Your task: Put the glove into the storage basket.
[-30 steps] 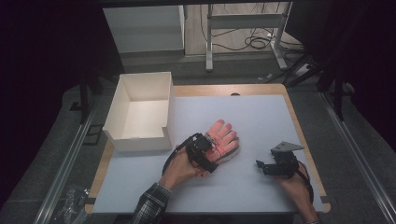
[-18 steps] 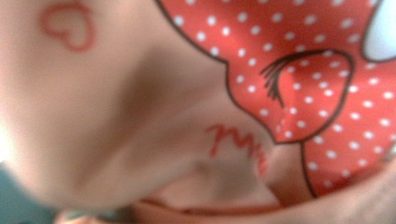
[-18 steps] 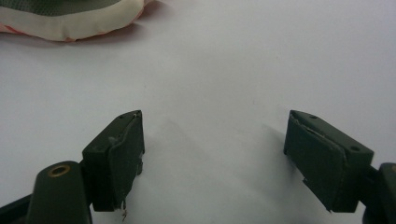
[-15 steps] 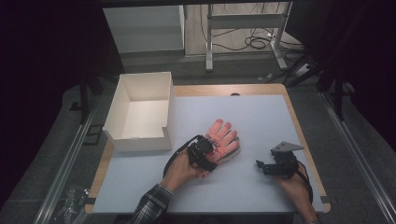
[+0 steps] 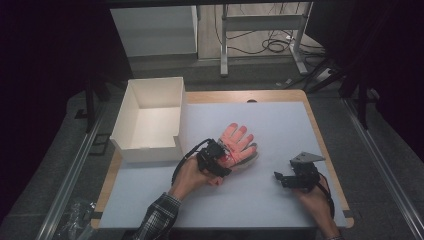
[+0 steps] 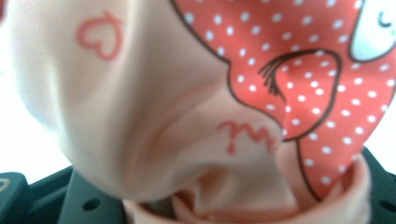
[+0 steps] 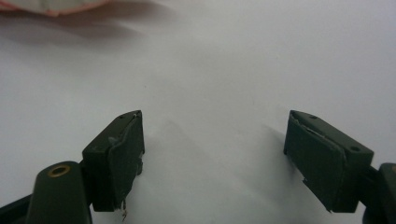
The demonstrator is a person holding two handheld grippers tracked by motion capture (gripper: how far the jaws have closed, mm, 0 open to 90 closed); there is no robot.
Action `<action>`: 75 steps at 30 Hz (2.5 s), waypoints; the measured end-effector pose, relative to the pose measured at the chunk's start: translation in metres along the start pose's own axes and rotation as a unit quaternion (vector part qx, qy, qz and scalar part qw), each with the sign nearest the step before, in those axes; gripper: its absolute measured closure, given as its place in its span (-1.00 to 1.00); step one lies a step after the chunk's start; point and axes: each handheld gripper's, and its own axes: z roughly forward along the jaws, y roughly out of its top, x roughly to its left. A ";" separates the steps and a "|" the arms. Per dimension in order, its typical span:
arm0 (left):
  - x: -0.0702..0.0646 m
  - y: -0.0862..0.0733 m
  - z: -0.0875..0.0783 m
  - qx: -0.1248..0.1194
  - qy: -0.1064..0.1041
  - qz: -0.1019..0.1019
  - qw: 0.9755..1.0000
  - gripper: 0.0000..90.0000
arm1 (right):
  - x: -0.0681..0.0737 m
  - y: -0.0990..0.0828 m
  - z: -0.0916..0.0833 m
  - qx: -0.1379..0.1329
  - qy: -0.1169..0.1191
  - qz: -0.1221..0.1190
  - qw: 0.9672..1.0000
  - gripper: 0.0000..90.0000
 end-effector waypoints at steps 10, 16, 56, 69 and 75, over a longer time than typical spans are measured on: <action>0.016 0.019 -0.023 -0.020 0.018 -0.050 0.998 -0.13 | 0.000 0.000 0.000 -0.001 0.000 0.000 1.000 -0.55; 0.025 0.031 -0.036 -0.032 0.030 -0.060 0.997 -0.13 | 0.000 0.000 0.000 -0.001 0.000 0.001 1.000 -0.55; 0.112 0.059 -0.133 -0.078 0.169 -0.179 0.966 -0.15 | 0.000 -0.001 0.000 -0.003 0.000 0.001 1.000 -0.55; 0.144 0.031 -0.161 -0.079 0.208 -0.237 0.946 -0.16 | 0.000 -0.001 0.000 -0.003 0.000 0.001 1.000 -0.55; 0.158 0.013 -0.164 -0.079 0.218 -0.265 0.936 -0.18 | 0.000 -0.001 0.000 -0.003 0.000 0.000 1.000 -0.55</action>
